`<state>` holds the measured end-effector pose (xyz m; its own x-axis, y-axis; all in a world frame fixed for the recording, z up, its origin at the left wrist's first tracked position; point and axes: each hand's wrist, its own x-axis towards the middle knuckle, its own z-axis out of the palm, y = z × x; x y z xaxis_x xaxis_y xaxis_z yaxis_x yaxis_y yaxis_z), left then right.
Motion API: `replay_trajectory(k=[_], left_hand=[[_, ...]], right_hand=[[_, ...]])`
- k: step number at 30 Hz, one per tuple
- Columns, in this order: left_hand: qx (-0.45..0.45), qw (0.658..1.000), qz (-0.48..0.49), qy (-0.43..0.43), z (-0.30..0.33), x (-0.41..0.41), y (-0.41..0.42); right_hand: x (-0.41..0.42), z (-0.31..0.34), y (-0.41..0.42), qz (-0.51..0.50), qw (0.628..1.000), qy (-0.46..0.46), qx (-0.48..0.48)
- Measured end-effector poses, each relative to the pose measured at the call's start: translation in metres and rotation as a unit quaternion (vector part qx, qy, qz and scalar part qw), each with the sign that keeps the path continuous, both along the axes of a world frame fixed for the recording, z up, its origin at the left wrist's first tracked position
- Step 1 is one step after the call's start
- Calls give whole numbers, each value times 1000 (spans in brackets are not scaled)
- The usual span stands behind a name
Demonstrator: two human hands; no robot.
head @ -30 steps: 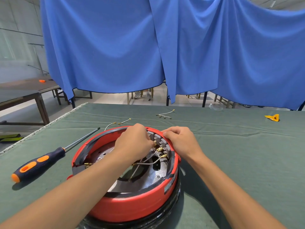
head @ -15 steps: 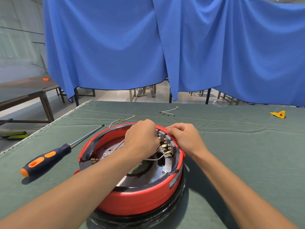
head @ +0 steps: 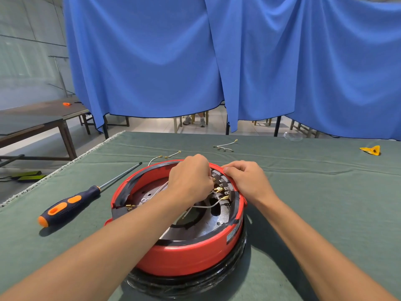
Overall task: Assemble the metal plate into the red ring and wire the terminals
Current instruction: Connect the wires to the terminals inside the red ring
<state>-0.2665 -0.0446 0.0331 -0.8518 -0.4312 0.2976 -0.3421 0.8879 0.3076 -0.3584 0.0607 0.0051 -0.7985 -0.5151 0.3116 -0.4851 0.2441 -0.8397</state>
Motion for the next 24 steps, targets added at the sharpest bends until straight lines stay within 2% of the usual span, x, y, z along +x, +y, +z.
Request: replay_trajectory(k=[3,7,10,16,24], left_hand=[[-7,1000,11,-9,2,3,1],[-34,998,-16,57,7,11,5],[-17,998,-58,10,8,14,7],[-26,997,-62,-50,6,13,3],[-33,997,-56,-43,7,13,5]], right_hand=[[0,0,0,-1,1000,-11,-8],[1,0,0,1,1000,-18,-11],[1,0,0,-1,999,-27,-20],[3,0,0,-3,999,-34,-26],[4,2,1,-5,999,-48,-26]])
